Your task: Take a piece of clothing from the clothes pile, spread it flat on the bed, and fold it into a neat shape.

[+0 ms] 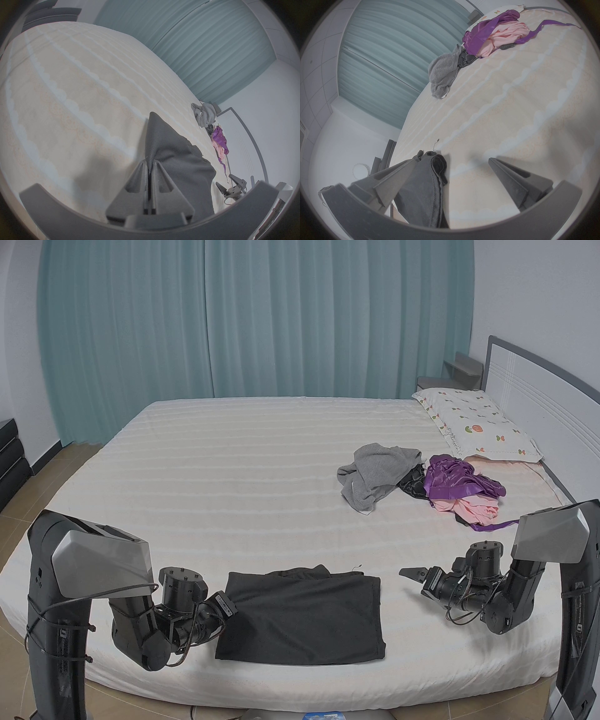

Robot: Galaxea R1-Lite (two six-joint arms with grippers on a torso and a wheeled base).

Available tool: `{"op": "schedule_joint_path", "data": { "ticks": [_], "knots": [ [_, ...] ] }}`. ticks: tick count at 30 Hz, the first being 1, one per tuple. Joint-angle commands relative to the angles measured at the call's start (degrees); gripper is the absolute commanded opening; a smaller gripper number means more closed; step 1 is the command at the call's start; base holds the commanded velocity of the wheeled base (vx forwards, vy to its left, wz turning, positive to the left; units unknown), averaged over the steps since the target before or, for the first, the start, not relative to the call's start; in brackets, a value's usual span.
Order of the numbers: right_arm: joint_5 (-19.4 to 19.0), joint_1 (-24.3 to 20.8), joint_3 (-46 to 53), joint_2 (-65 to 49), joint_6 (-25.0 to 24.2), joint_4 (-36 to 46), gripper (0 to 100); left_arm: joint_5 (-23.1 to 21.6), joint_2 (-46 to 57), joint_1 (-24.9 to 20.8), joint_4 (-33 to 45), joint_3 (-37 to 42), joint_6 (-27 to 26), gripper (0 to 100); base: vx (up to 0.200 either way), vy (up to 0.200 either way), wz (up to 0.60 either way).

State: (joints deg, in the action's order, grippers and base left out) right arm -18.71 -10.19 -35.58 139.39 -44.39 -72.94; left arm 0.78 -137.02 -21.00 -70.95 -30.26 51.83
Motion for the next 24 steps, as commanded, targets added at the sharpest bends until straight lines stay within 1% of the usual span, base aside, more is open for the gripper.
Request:
{"op": "schedule_joint_path", "data": {
  "ticks": [1, 24],
  "knots": [
    [0.0, 0.0, 0.0, 0.1, 0.0, 0.0, 100, 0.0, 0.5, 0.1, 0.0, 0.4, 0.0, 0, 0.0, 0.2, 0.0],
    [0.1, -0.2, 0.1, 0.1, 0.0, 0.0, 100, 0.5, 0.8, 1.1, -0.1, 1.2, 0.2, 0, 0.0, 0.2, 0.0]
  ]
}}
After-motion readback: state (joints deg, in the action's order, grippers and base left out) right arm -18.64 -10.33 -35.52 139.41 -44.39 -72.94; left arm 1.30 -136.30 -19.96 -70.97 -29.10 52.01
